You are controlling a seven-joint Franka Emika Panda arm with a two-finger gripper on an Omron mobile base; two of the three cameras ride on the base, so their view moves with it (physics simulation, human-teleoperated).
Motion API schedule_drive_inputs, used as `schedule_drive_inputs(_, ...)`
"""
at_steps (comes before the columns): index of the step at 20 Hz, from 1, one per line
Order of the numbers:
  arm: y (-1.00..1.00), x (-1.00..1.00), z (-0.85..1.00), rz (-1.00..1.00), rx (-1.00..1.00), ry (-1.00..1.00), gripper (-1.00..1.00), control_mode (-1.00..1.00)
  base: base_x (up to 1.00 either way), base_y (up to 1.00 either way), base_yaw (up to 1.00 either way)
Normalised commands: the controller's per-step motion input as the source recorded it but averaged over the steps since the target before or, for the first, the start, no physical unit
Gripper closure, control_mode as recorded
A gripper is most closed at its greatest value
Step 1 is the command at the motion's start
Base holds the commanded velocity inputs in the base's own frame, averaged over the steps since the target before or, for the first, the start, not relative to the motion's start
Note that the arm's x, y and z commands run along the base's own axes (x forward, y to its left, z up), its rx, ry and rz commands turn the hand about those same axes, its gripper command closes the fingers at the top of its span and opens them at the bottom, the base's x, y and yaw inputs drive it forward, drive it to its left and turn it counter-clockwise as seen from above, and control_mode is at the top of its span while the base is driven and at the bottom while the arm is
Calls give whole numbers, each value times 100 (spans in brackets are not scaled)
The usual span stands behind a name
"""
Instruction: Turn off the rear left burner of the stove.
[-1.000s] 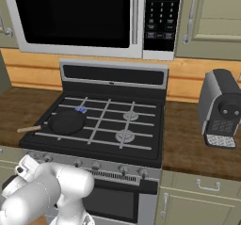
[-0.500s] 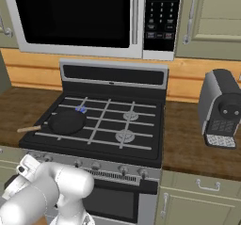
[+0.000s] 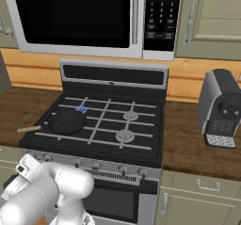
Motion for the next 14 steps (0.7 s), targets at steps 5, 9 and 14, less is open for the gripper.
schedule_drive_inputs(5, -3, 0, 8, -9, 21, 0, 100, -100, 0, 0, 0)
schedule_drive_inputs(9, -22, 0, 6, -13, 38, 0, 100, -100, 0, 0, 0)
schedule_drive_inputs(14, -28, 0, 4, -18, 50, 1, 100, -100, 0, 0, 0)
